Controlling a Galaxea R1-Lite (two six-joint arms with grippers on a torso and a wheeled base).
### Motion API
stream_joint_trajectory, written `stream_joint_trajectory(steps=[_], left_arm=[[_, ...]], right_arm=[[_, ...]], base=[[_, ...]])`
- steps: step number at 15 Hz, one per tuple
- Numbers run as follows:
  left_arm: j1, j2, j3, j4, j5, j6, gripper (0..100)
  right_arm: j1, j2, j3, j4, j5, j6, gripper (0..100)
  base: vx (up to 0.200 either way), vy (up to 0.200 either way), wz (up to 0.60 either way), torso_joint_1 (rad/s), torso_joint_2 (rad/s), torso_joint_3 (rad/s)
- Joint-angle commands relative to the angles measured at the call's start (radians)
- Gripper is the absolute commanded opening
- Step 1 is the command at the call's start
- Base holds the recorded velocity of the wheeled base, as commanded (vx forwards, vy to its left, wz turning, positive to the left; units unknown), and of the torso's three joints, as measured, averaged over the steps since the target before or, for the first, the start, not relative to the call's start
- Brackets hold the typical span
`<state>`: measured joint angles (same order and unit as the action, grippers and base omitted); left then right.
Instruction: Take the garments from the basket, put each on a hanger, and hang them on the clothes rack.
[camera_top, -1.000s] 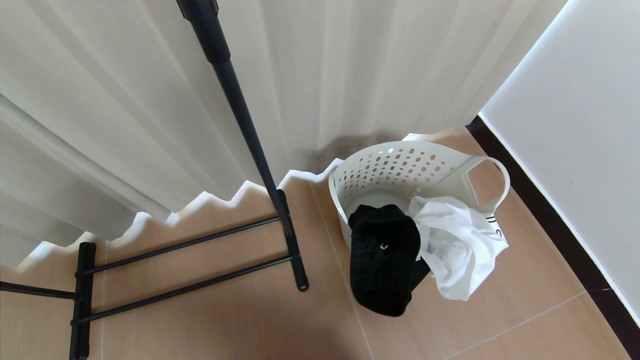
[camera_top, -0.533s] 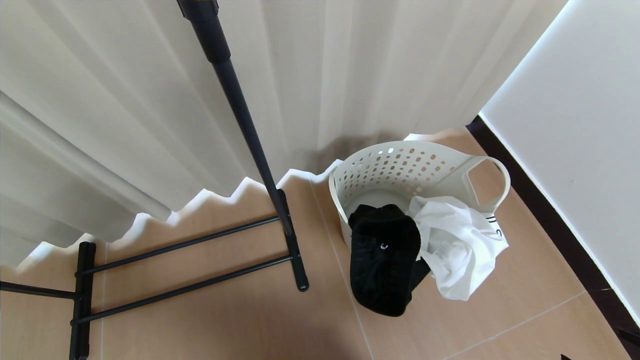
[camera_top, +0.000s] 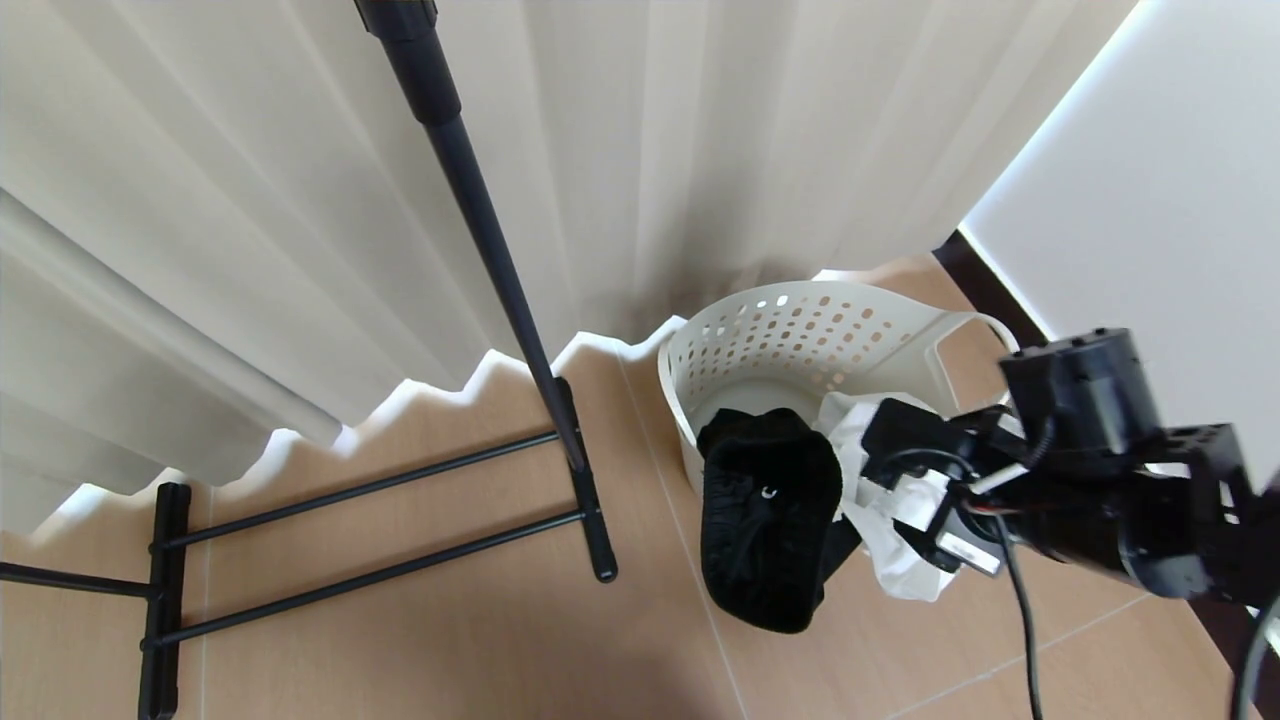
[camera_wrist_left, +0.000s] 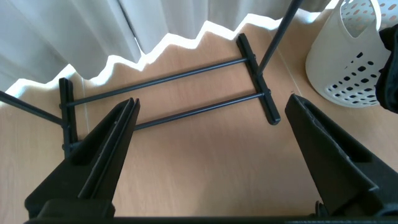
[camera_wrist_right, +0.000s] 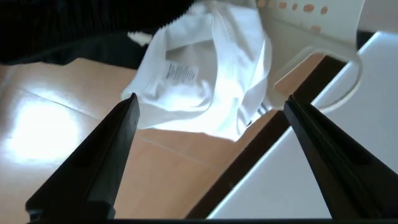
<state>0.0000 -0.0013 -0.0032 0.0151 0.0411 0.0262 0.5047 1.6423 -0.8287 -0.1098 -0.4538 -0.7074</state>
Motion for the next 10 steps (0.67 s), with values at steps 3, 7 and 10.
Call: stream_joint_trajectory(steps=[3,7,10], left_arm=[[0.0,0.001,0.0,0.0,0.0,0.0,100],[0.0,0.001,0.0,0.0,0.0,0.0,100],[0.0,0.001,0.0,0.0,0.0,0.0,100]], right_arm=[[0.0,0.267,-0.145,-0.014,-0.128,-0.099,100],[-0.069,0.29,-0.179,-0.116,-0.124,-0.098,100],[-0.094,0.31,-0.204,-0.13,-0.101,-0.092,100]], base=[[0.0,0.0,0.0,0.0,0.0,0.0],[0.0,0.0,0.0,0.0,0.0,0.0],[0.0,0.0,0.0,0.0,0.0,0.0]])
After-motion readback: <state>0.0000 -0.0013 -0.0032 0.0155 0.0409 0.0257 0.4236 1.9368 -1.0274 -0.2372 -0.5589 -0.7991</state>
